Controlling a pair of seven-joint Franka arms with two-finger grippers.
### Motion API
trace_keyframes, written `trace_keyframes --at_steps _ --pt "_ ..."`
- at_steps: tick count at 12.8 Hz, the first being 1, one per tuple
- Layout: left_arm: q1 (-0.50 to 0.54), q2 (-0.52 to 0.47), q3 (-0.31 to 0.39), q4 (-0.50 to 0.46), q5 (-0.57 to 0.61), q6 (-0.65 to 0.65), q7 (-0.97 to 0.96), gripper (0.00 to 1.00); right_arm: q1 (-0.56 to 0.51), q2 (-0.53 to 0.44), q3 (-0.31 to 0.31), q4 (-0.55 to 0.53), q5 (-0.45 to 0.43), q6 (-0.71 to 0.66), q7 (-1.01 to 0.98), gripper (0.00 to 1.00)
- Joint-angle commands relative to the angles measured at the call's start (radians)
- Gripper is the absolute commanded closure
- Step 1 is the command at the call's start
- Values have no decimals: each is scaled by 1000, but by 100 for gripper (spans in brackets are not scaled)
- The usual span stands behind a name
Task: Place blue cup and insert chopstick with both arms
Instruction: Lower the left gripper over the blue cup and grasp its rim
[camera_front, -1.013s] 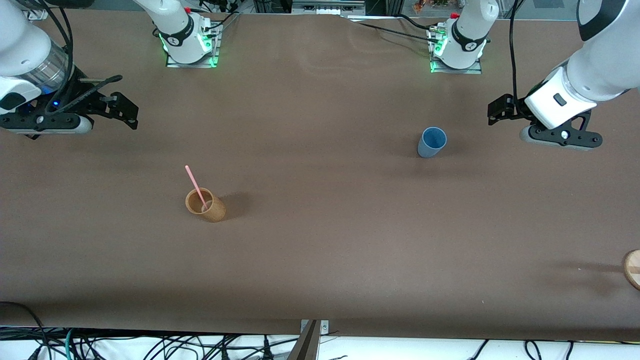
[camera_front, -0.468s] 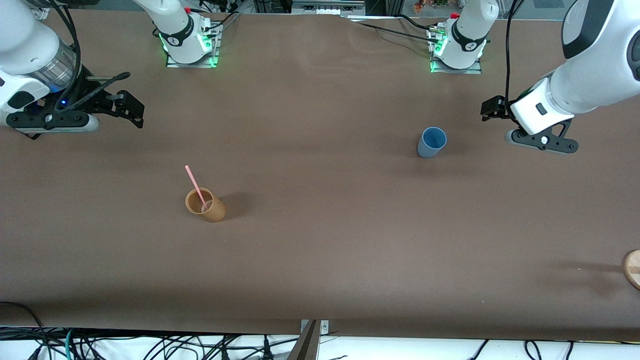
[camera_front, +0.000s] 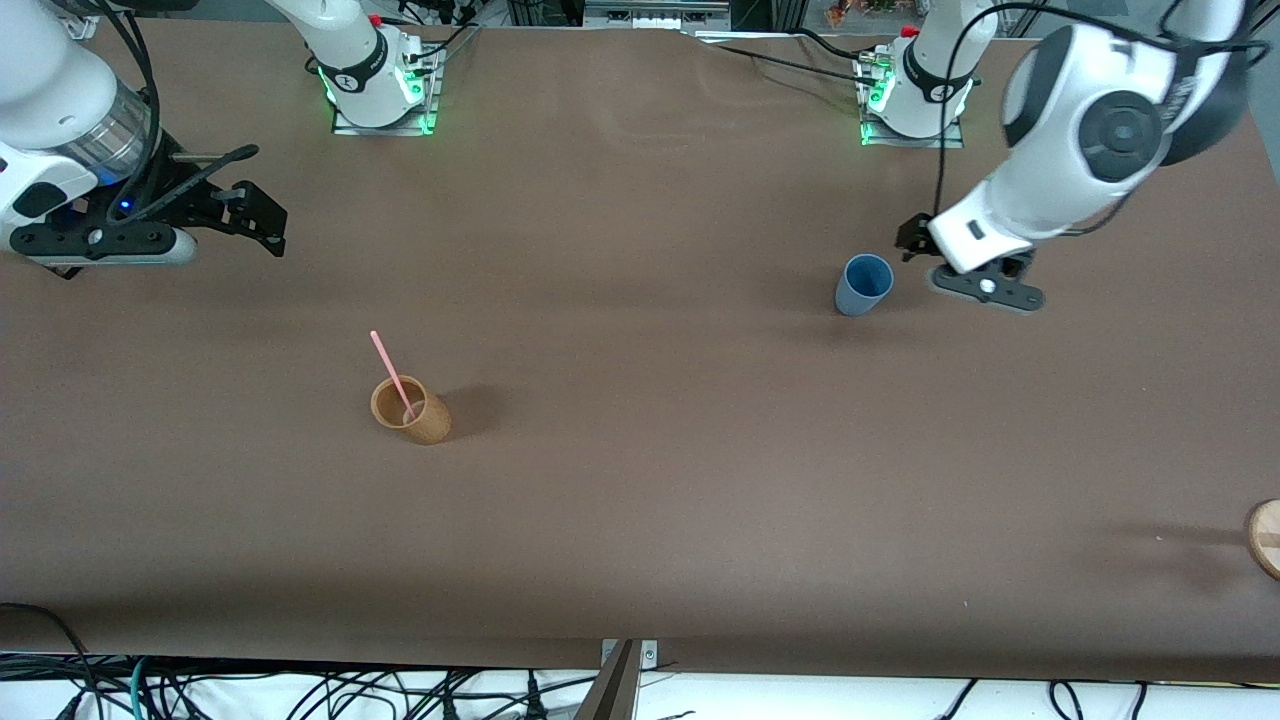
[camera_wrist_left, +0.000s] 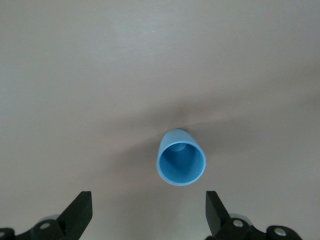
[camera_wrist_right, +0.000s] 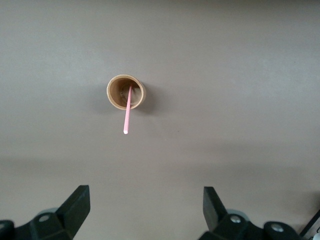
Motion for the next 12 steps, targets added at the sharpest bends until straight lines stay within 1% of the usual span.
trace_keyframes --at_steps 1,2,3,5,6,9,11,12 --pt "13 -31 -14 -198 -13 215 39 0 1 7 -2 21 -12 -8 3 0" --pt "18 -16 -14 -244 -12 269 71 0 1 7 -2 21 -12 -8 3 0" --pt "51 11 -14 -266 -9 321 122 0 1 7 -2 21 -12 -8 3 0" --pt "120 87 -17 -277 -19 388 263 0 1 7 -2 23 -12 -8 3 0" --pt "127 107 -18 -278 -24 401 285 0 -2 7 -2 21 -11 -8 3 0" --pt "113 108 -24 -278 -27 403 286 0 1 9 -2 21 -11 -8 3 0" --pt "124 102 -75 -277 -27 400 283 0 1 7 -2 21 -9 -8 3 0" --pt "124 102 -77 -275 -27 400 282 0 2 9 -2 21 -11 -8 3 0"
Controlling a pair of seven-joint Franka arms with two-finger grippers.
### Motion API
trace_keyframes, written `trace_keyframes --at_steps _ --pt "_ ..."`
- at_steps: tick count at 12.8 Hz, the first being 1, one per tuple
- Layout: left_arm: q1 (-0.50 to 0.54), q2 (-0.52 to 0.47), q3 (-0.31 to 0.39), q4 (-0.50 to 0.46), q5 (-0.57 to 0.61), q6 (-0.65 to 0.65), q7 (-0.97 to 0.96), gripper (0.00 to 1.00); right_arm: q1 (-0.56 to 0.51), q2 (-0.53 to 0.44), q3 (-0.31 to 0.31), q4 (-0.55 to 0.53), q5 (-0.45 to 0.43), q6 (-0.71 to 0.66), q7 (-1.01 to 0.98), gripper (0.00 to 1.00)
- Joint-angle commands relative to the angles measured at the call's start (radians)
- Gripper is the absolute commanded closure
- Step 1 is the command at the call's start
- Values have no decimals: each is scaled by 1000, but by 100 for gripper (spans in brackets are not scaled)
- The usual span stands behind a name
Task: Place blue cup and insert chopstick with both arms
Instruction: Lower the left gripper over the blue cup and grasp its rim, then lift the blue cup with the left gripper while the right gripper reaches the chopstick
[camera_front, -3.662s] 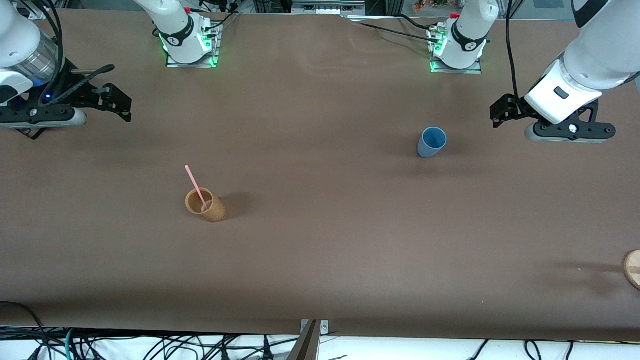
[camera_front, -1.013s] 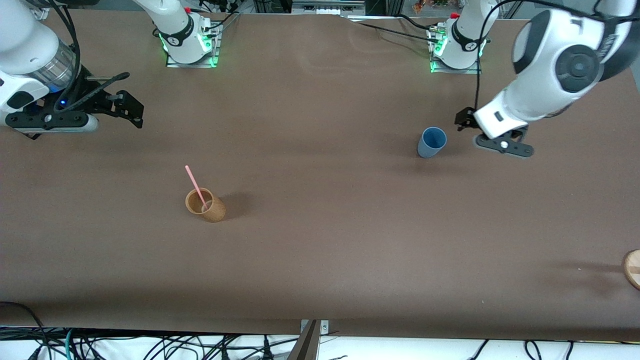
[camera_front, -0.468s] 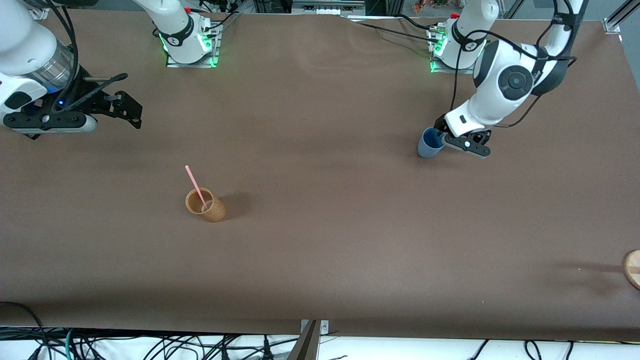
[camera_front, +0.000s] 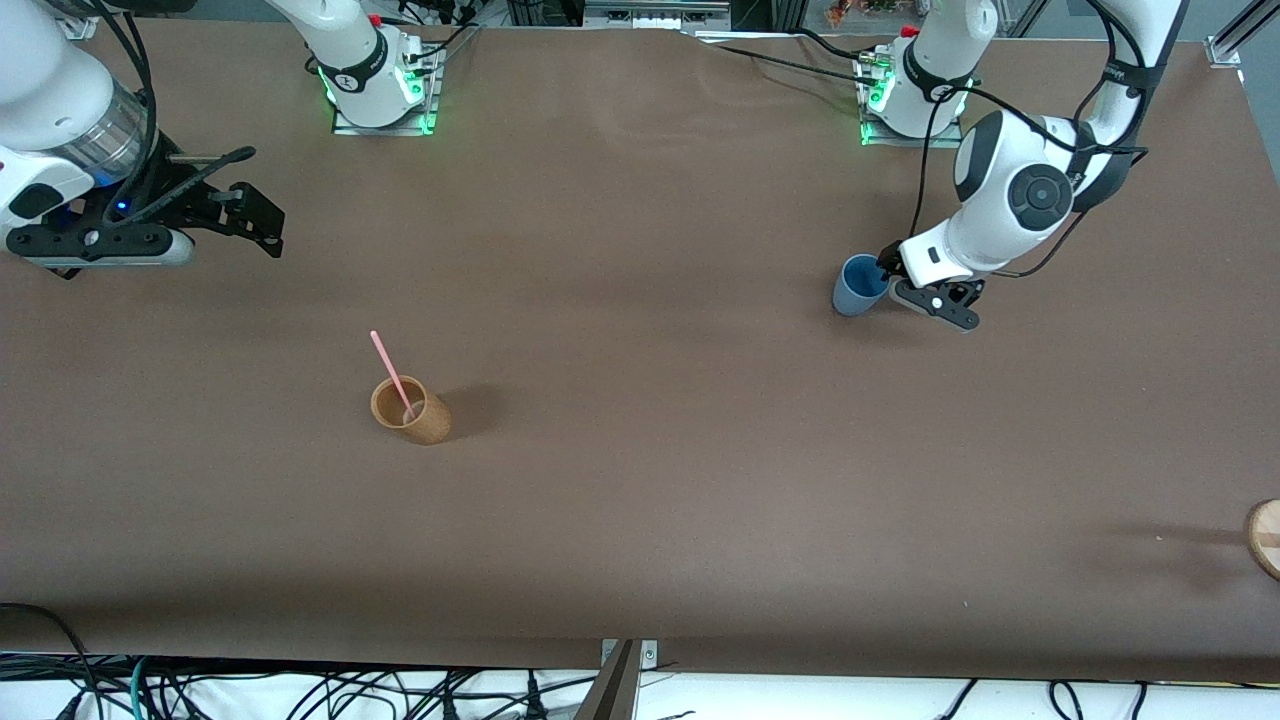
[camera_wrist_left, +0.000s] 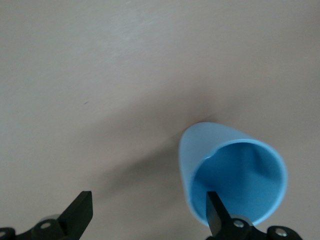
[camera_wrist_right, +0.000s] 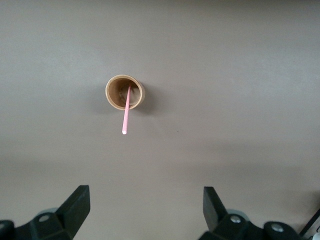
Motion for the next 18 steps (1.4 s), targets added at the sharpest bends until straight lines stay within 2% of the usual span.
trace_keyframes --at_steps 1,4,7,8,9,10,12,16,18 --pt "4 -16 -19 7 -27 -2 28 0 4 8 0 21 -11 -8 3 0" --pt "-5 -13 -25 4 -27 9 14 0 4 8 0 23 -11 -8 5 0" --pt "-3 73 -25 8 -13 79 14 17 4 8 0 21 -12 -7 3 0" --pt "3 108 -27 7 -13 113 14 31 4 9 0 21 -14 -8 1 0" --pt "3 102 -27 5 -13 110 7 74 4 12 0 21 -14 -8 3 0" --pt "-6 98 -30 7 -13 96 -39 97 4 15 0 21 -18 -8 1 0" --pt "-6 90 -83 7 -12 75 -110 100 -1 29 0 11 -23 -17 -73 0" --pt "-6 64 -89 31 -9 20 -116 100 11 162 4 21 -17 31 -89 0" --pt "-5 68 -88 109 -9 -80 -119 100 48 244 3 23 -24 85 -89 0"
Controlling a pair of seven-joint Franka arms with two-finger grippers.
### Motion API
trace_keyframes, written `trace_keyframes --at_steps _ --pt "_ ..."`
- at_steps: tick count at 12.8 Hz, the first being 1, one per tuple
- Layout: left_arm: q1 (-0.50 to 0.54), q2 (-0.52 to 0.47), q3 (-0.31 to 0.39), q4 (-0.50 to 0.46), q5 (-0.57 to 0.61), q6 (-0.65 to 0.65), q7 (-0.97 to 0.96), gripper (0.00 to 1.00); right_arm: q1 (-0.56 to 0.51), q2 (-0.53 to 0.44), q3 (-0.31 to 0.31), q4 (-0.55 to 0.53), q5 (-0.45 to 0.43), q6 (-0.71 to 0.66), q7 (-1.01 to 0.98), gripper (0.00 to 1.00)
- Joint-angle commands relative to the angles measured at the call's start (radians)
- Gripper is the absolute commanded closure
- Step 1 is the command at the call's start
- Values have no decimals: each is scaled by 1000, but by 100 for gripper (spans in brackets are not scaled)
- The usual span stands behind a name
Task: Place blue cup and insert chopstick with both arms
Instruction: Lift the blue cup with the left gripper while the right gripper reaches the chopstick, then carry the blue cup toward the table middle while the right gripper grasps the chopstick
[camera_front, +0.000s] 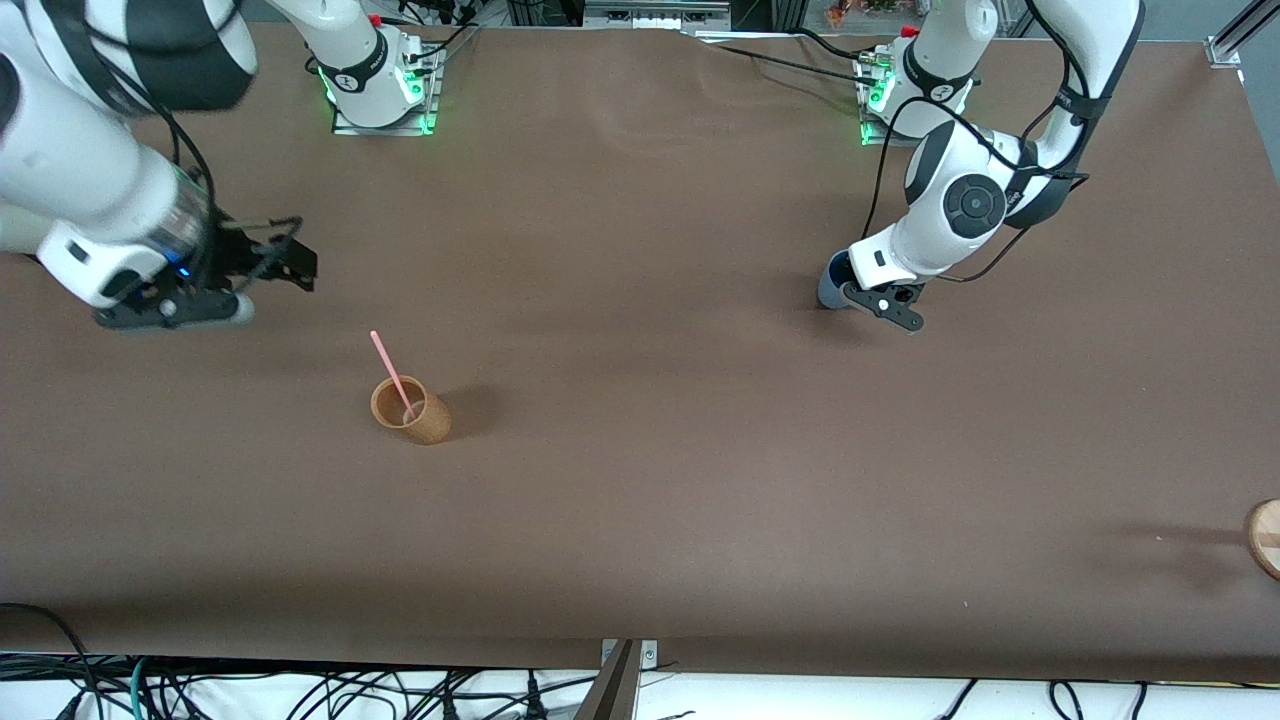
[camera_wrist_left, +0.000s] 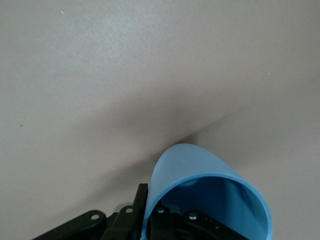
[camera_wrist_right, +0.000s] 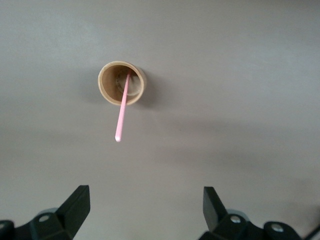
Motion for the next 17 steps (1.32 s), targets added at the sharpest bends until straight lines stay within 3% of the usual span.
trace_keyframes --at_steps 1,5,8,10,13,17 --pt "0 -16 -1 106 -9 -150 -11 100 45 116 0 26 -15 61 -12 0" --pt "-3 20 -1 309 -9 -310 -18 100 68 280 0 124 -12 104 -18 1" --pt "-80 144 -4 511 -9 -341 -163 100 68 326 -1 121 -18 113 -21 8" --pt "-172 262 -3 689 17 -404 -366 100 68 332 -1 97 -22 112 -38 15" --pt "-311 448 4 905 144 -407 -643 100 69 348 -4 89 -25 112 -38 38" --pt "-426 535 20 943 246 -399 -839 100 68 371 -4 89 -35 123 -38 60"
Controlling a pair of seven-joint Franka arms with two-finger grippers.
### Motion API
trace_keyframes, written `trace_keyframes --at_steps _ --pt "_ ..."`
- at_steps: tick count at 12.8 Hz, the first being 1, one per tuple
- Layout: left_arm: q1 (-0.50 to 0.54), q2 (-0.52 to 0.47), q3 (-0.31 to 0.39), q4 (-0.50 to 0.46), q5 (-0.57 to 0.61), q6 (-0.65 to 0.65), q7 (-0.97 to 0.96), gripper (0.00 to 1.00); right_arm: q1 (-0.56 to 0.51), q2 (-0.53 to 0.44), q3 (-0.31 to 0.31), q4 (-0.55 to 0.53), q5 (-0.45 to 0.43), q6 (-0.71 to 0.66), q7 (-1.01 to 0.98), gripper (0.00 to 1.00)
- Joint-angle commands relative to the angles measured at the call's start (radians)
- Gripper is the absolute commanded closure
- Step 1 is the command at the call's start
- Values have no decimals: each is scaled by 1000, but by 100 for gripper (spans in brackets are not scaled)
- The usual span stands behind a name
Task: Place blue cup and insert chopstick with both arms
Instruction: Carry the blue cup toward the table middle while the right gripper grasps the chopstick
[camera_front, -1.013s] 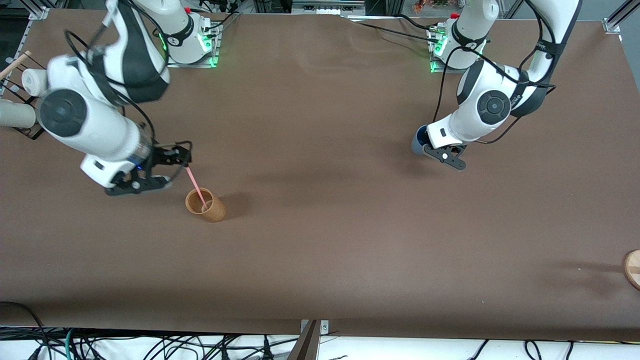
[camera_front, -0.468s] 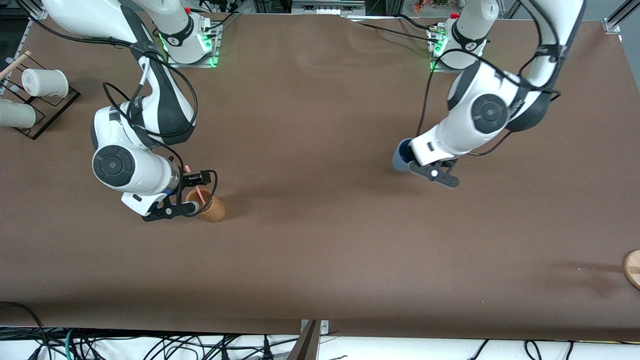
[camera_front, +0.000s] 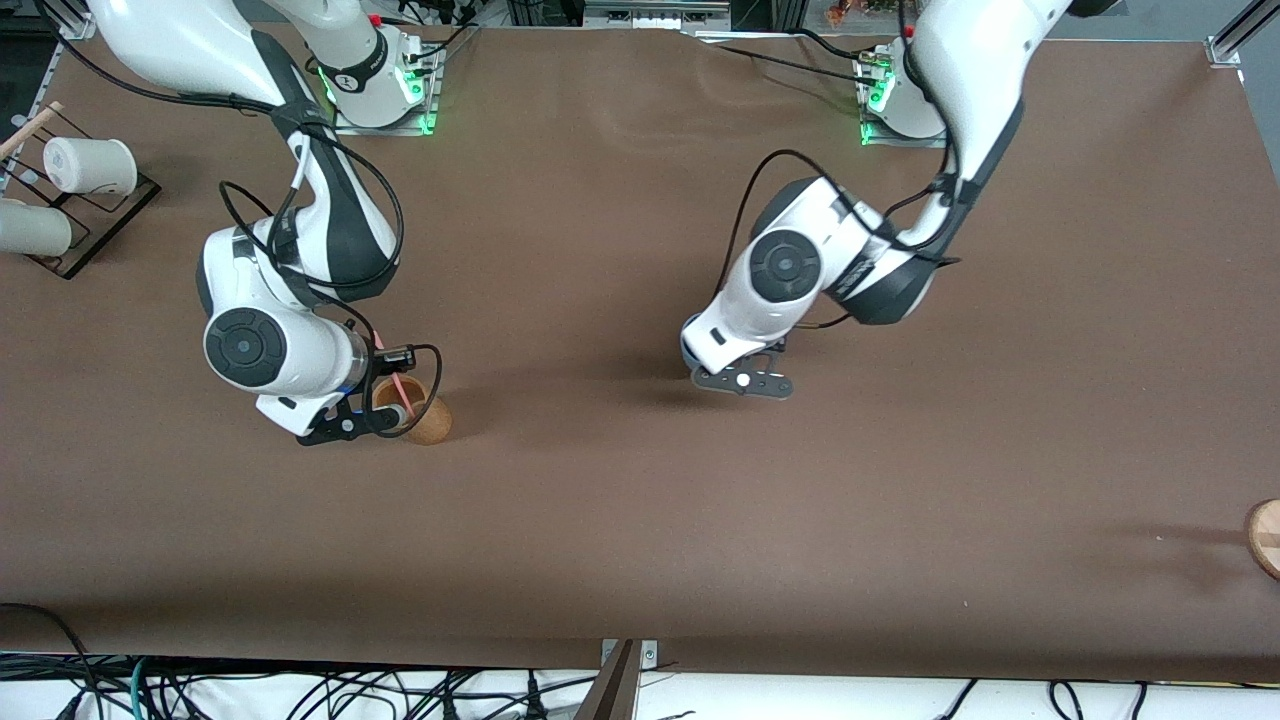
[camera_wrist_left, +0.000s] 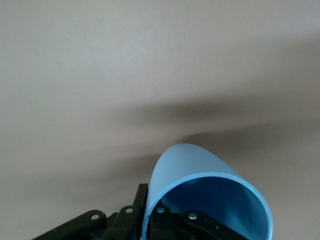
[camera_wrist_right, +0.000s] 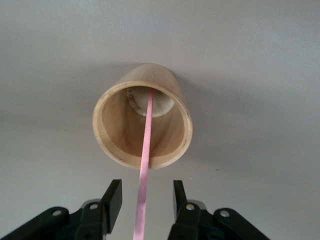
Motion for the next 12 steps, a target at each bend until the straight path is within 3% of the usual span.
trace_keyframes --at_steps 1,2,5,9,12 --pt "-61 41 29 64 97 -35 -79 86 0 9 0 2 -16 2 -13 66" --pt "-60 39 28 61 90 -37 -88 1 0 11 0 2 -16 2 -13 74" --pt "-61 15 19 61 88 -75 -102 0 0 9 0 13 -16 -4 -15 100" --pt "-47 -34 16 73 91 -243 -89 0 2 3 3 59 -45 -36 -18 100" --pt "17 -140 16 73 78 -369 16 0 40 2 6 242 -44 -243 -17 100"
